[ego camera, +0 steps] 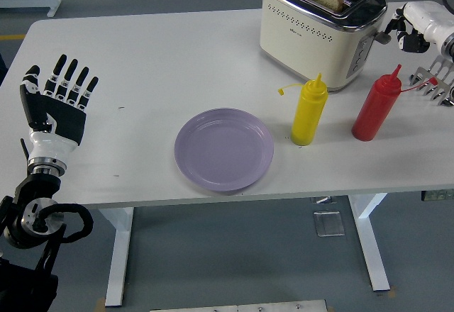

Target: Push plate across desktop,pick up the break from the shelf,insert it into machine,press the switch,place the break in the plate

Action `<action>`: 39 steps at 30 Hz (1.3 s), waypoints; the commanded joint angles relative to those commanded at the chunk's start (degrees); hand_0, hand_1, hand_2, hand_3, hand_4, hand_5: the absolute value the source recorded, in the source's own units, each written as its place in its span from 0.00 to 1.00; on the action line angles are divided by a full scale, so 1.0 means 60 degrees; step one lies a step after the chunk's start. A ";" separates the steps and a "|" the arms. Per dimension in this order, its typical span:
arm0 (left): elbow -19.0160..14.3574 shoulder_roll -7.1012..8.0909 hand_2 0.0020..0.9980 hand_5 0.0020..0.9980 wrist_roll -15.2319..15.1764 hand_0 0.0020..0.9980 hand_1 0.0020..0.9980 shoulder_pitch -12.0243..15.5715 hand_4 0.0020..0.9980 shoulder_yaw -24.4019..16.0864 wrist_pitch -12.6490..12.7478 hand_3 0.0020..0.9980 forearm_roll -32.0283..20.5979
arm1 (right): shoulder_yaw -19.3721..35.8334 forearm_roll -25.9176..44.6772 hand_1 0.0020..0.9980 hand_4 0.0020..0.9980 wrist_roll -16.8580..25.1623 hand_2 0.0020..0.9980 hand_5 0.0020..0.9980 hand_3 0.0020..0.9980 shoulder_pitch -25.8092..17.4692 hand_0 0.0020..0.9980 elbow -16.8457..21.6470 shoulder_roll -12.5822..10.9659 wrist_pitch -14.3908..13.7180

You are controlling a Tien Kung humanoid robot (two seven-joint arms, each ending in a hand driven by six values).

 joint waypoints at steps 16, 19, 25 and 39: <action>0.0003 -0.0008 0.88 1.00 0.0001 0.86 0.87 0.0033 0.54 0.0046 -0.0002 0.79 -0.0010 | -0.0384 -0.0105 0.33 0.00 0.0026 0.69 0.00 0.60 -0.0048 0.33 -0.0289 0.0202 -0.0100; 0.0008 -0.0009 0.88 1.00 0.0001 0.86 0.87 0.0041 0.54 0.0056 -0.0002 0.79 -0.0011 | -0.0441 -0.0077 0.33 0.00 0.0025 0.69 0.00 0.60 -0.0075 0.33 -0.0294 0.0254 -0.0101; 0.0020 -0.0017 0.88 1.00 0.0001 0.86 0.87 0.0063 0.54 0.0073 -0.0001 0.79 -0.0016 | -0.0519 -0.0026 0.33 0.00 0.0019 0.69 0.00 0.59 -0.0135 0.33 -0.0394 0.0378 -0.0111; 0.0053 -0.0030 0.88 1.00 0.0009 0.86 0.87 0.0045 0.54 0.0068 0.0006 0.79 -0.0012 | -0.0584 0.0103 0.33 0.00 0.0047 0.68 0.00 0.59 -0.0169 0.33 -0.0780 0.0649 -0.0160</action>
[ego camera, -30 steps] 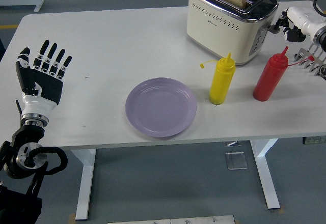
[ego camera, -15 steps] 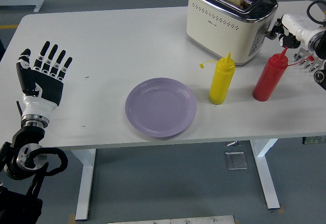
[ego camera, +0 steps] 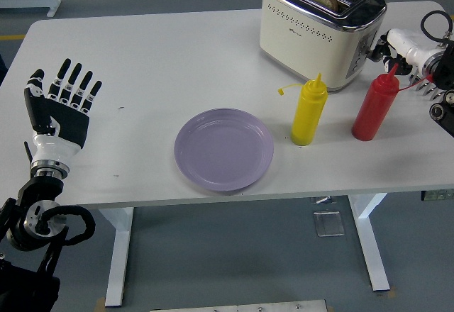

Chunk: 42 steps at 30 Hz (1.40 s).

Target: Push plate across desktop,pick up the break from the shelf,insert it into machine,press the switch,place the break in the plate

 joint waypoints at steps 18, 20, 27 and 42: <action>-0.0002 0.0000 0.88 1.00 -0.0003 0.86 0.87 -0.0075 0.54 -0.0064 0.0008 0.78 0.0009 | 0.0125 -0.0042 0.33 0.00 -0.0023 0.68 0.00 0.58 0.0128 0.33 -0.0122 0.0061 -0.0016; -0.0002 -0.0002 0.88 1.00 -0.0004 0.86 0.87 -0.0086 0.54 -0.0070 0.0008 0.78 0.0010 | 0.0244 -0.0081 0.33 0.00 -0.0037 0.68 0.00 0.58 0.0138 0.33 -0.0076 0.0038 -0.0012; -0.0009 0.0003 0.88 1.00 -0.0005 0.86 0.87 -0.0097 0.54 -0.0085 0.0008 0.78 0.0014 | 0.0791 -0.0257 0.33 0.00 -0.0104 0.68 0.00 0.58 0.0165 0.33 0.0150 -0.0120 0.0043; -0.0014 0.0019 0.88 1.00 -0.0011 0.86 0.87 -0.0016 0.54 -0.0049 0.0016 0.78 0.0004 | 0.2549 -0.0191 0.41 0.54 -0.0210 0.86 0.31 0.97 -0.0040 0.31 0.0639 -0.0328 -0.0391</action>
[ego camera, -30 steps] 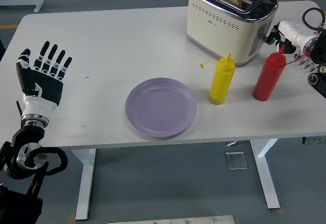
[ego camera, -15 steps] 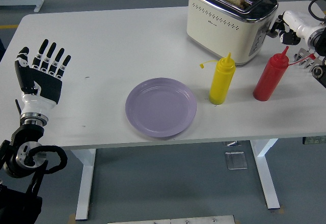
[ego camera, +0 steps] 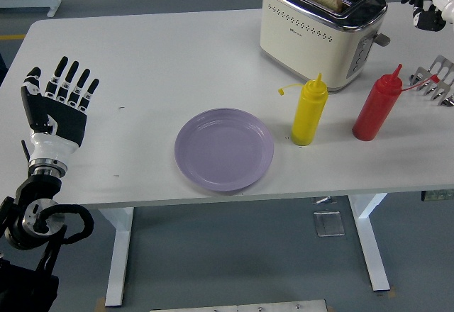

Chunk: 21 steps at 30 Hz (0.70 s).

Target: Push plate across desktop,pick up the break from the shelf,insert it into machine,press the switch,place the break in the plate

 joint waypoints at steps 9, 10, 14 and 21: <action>0.0001 0.0008 0.88 1.00 -0.0009 0.86 0.87 0.0047 0.54 0.0019 0.0015 0.78 -0.0012 | 0.0344 0.1577 0.62 0.65 0.0452 0.97 0.42 1.00 -0.0103 0.57 0.0225 0.0043 -0.0967; 0.0002 0.0008 0.88 1.00 -0.0010 0.86 0.87 0.0051 0.54 0.0022 0.0017 0.78 -0.0014 | 0.0378 0.1805 0.62 0.65 0.0521 0.97 0.42 1.00 -0.0116 0.57 0.0259 0.0050 -0.1106; 0.0007 0.0011 0.88 1.00 -0.0015 0.86 0.87 0.0063 0.54 0.0024 0.0026 0.78 -0.0016 | 0.0490 0.2719 0.77 0.63 0.0763 0.96 0.44 0.99 -0.0154 0.78 0.0401 0.0066 -0.1550; 0.0018 0.0013 0.88 1.00 -0.0016 0.86 0.87 0.0053 0.54 0.0032 0.0032 0.78 -0.0017 | 0.0818 0.4507 0.78 0.58 0.1396 0.92 0.43 0.94 -0.0248 0.80 0.0750 0.0098 -0.2128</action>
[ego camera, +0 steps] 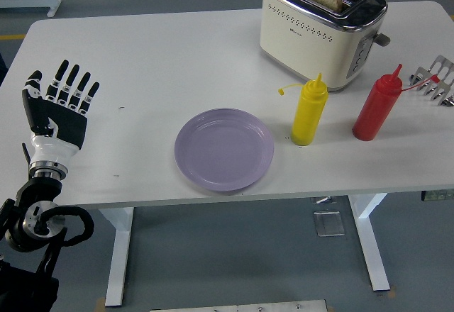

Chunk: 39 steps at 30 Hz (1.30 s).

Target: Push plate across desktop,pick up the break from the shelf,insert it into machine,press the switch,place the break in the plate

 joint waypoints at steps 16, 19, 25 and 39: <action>-0.0017 -0.0002 0.88 1.00 -0.0006 0.85 0.86 -0.0023 0.54 -0.0049 0.0013 0.78 -0.0007 | 0.0678 0.4341 0.76 0.53 0.0442 0.85 0.38 0.86 -0.0034 0.79 0.0391 0.0127 0.0007; -0.0017 -0.0005 0.88 1.00 -0.0005 0.85 0.86 -0.0028 0.54 -0.0054 0.0013 0.78 -0.0009 | 0.0566 0.4494 0.76 0.53 0.0350 0.85 0.38 0.86 0.0108 0.79 0.0238 0.0235 0.0052; -0.0029 0.0003 0.88 1.00 -0.0006 0.85 0.86 -0.0059 0.54 -0.0070 0.0011 0.78 -0.0013 | -0.0011 0.3794 0.78 0.57 0.0184 0.85 0.39 0.85 0.0769 0.83 -0.0539 0.0586 0.0193; -0.0059 0.0033 0.88 1.00 -0.0006 0.85 0.86 -0.0056 0.54 -0.0132 0.0008 0.78 -0.0023 | -0.2274 0.0217 0.78 0.71 -0.0404 0.80 0.39 0.83 0.3055 0.83 -0.3447 0.2093 0.1103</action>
